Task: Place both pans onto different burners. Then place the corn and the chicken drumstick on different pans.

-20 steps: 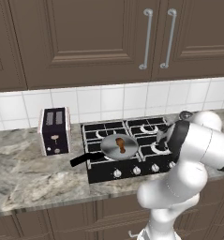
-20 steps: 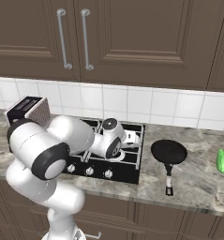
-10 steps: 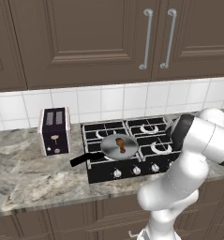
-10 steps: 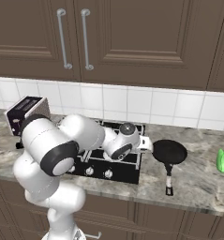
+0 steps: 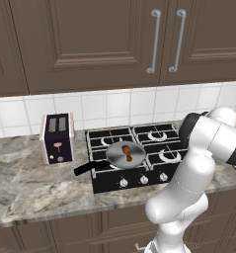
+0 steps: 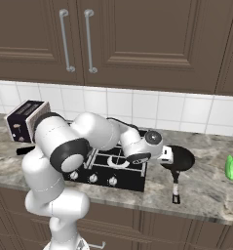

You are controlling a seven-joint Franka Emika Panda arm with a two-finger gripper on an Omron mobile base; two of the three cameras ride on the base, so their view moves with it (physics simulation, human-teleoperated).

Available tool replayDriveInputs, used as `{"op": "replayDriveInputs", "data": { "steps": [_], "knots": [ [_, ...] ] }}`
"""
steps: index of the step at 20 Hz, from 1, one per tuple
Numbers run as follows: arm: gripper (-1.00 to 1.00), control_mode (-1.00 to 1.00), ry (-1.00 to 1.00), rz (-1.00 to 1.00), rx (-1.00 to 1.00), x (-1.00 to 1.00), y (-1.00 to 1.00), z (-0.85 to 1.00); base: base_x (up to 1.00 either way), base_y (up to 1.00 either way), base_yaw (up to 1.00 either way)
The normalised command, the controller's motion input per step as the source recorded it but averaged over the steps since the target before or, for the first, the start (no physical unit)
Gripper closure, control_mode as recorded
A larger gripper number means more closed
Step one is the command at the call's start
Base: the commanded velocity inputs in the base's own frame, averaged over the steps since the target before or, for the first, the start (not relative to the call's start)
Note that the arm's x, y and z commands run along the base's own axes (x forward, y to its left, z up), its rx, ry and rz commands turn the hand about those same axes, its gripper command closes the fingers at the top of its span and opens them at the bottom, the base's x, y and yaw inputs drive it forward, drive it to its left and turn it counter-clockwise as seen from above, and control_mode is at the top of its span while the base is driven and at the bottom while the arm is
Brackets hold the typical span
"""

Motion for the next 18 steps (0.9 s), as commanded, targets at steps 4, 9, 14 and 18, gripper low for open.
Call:
{"op": "replayDriveInputs", "data": {
  "steps": [4,9,14,18],
  "knots": [
    [-1.00,-1.00,0.02,0.00,0.00,0.00,-0.36,0.00,0.00,0.00,0.00],
    [-1.00,-1.00,0.04,0.00,0.00,0.00,-0.33,-0.02,0.00,0.00,0.00],
    [-1.00,-1.00,0.06,0.00,0.00,-0.01,-0.34,-0.08,0.00,0.00,0.00],
    [-1.00,-1.00,0.07,0.00,0.00,-0.02,-0.39,-0.09,0.00,0.00,0.00]
  ]
}}
